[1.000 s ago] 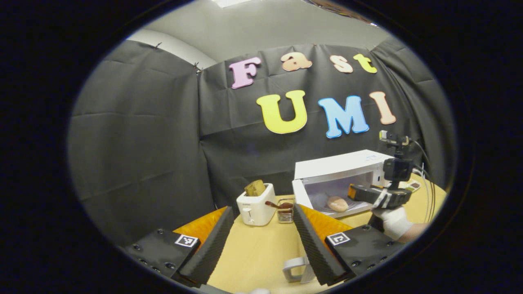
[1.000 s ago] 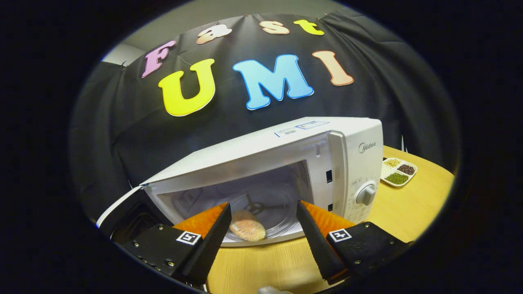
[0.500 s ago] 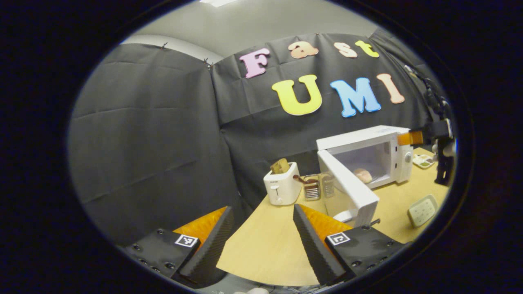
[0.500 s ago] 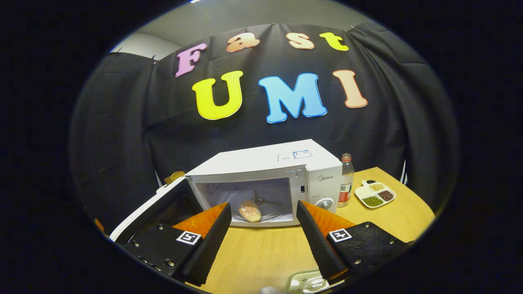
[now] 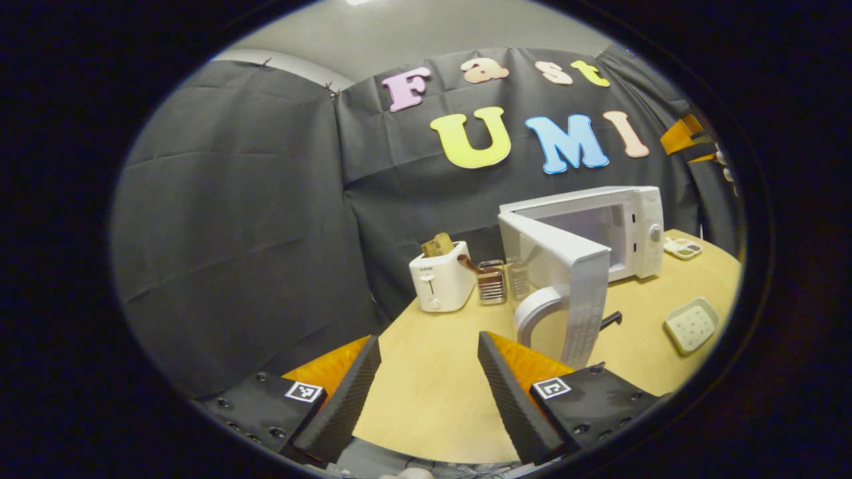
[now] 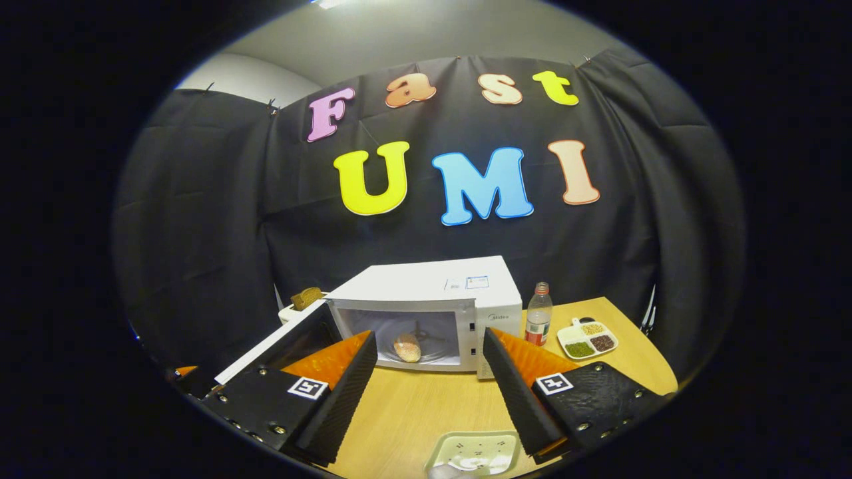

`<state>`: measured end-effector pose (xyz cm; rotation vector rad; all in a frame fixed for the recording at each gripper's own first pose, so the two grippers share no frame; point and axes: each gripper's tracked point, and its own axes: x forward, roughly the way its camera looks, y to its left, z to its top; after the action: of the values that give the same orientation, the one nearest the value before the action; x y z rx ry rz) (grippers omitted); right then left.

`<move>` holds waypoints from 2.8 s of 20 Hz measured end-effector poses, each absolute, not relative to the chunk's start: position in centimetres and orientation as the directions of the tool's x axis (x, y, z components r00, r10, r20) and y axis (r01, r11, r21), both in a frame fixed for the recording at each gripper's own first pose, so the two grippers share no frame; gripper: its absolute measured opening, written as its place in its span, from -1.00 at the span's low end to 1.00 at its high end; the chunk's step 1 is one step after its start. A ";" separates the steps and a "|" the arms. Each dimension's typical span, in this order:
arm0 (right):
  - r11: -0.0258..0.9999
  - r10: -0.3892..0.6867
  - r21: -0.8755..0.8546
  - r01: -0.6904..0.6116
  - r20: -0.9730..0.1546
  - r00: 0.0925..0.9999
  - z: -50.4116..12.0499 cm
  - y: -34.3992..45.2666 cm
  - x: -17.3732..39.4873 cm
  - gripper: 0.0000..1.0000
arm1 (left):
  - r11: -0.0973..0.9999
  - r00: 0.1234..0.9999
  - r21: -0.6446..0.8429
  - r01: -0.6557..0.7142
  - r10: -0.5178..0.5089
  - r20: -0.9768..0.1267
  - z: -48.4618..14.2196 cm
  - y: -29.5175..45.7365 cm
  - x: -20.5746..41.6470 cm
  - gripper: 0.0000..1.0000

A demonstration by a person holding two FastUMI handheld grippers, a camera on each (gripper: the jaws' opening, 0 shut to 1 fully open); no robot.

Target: Open the microwave oven with the left hand, put the food in, and close the microwave oven.

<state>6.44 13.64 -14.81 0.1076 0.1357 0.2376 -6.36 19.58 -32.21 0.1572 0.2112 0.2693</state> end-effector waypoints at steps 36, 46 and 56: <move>0.981 0.120 0.176 -0.076 -0.254 0.960 -18.4 4.0 5.8 0.96 | 0.973 0.971 0.101 0.206 -0.191 -0.143 -31.5 -12.2 11.4 0.91; 0.985 0.092 0.167 -0.045 -0.281 0.955 -19.1 2.2 7.9 0.96 | 0.966 0.967 0.109 0.233 -0.218 -0.134 -32.6 -15.7 17.8 0.92; 0.985 0.063 0.172 -0.008 -0.319 0.946 -19.7 0.6 8.5 0.96 | 0.982 0.972 0.029 0.185 -0.178 -0.156 -33.7 -16.5 21.4 0.94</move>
<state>8.46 0.62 -19.73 0.1705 0.3299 0.0362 21.37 -16.47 -33.68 0.0439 0.1533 -0.1836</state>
